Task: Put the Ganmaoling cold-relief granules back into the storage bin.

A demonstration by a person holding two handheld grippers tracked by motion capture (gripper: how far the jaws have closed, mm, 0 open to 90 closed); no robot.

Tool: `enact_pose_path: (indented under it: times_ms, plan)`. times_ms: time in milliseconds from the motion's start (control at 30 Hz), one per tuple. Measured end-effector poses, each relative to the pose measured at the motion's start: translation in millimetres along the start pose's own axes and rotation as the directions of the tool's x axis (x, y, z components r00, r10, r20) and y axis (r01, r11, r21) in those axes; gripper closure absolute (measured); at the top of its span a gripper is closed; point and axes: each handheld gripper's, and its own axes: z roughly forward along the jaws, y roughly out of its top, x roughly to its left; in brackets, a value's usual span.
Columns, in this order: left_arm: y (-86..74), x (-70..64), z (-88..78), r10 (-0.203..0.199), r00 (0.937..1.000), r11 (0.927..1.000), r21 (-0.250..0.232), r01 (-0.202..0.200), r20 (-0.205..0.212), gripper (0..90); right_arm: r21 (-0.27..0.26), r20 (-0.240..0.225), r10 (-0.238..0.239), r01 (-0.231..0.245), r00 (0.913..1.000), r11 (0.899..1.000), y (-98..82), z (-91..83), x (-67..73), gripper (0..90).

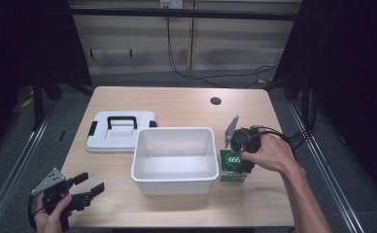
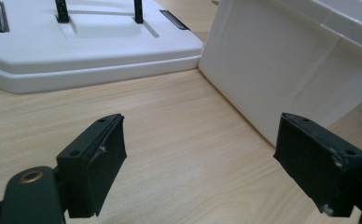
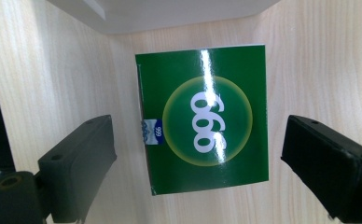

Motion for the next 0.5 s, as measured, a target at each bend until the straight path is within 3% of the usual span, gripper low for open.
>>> enact_pose_path:
  times_ms: [267, 500]
  plan:
    - [-0.2, 0.1, 0.4, 0.001, 1.0000, 1.0000, 0.002, -0.001, -0.002, 15.9, 0.069, -0.002, -0.057, 0.057, 0.9984, 0.996, 9.3, 14.0, -1.5, 8.7]
    - [-0.5, 0.7, 0.0, 0.002, 1.0000, 1.0000, 0.002, -0.002, -0.004, 15.9, 0.103, -0.016, -0.068, 0.069, 0.9976, 0.992, 15.0, 22.6, -5.1, 8.8]
